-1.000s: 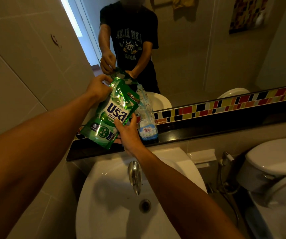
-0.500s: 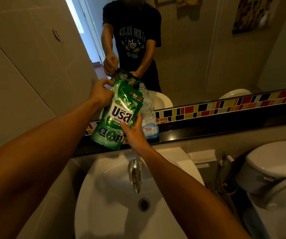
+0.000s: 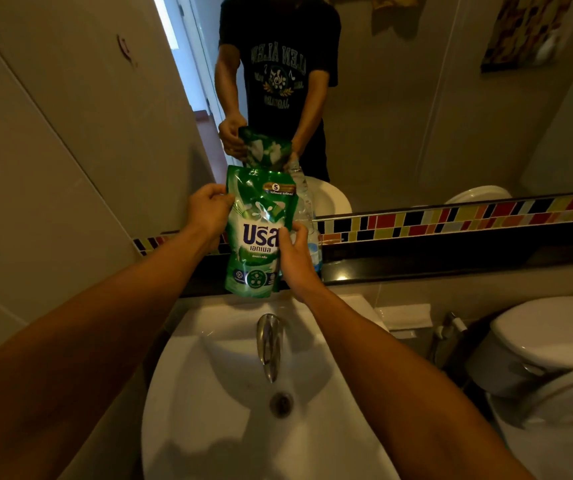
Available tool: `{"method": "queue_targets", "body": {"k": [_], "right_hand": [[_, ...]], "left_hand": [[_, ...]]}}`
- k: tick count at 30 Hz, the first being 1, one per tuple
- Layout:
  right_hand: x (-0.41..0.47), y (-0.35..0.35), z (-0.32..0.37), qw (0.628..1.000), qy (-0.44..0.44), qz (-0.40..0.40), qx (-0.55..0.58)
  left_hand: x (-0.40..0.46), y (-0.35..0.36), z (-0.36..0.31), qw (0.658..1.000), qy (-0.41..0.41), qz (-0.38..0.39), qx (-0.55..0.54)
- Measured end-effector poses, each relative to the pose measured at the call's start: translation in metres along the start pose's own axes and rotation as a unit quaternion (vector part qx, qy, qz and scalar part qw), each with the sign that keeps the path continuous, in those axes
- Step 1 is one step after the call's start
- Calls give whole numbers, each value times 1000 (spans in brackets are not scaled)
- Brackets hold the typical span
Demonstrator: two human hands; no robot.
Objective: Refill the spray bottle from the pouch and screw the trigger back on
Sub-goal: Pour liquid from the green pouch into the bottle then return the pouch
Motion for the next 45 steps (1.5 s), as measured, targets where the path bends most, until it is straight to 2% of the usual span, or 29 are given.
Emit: {"method": "queue_targets", "body": {"k": [9,16,20,29,36,45], "right_hand": [[8,3,2,989,-60,-20,-131],[19,44,1,991,-55,-12,-125],[28,81,-1,990,-48,26,-128],[52,158,5,987,-43,42,-149],[80,209,-3,986,-27,54,-153],[104,243,-10,980,-52,69,-176]], "left_hand": [[-14,-28,53,990,-31,5,-140],[-10,-75,67,987,-26,-40,-155],[-9,-115,70,988,-14,-93,-124],[12,-187,83,976,-6,-149,-158],[47,-228,90,962,-2,-190,-197],[79,-253,117,940,0,-237,-246]]}}
Point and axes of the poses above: each hand's wrist, its own x-axis towards the middle knuckle, its own y-axis out of the palm, z = x × y, the point moved 8 cm from there along x, towards the middle knuckle, and after that the axes turned 9 degrees about -x, right-handed, at the moved point
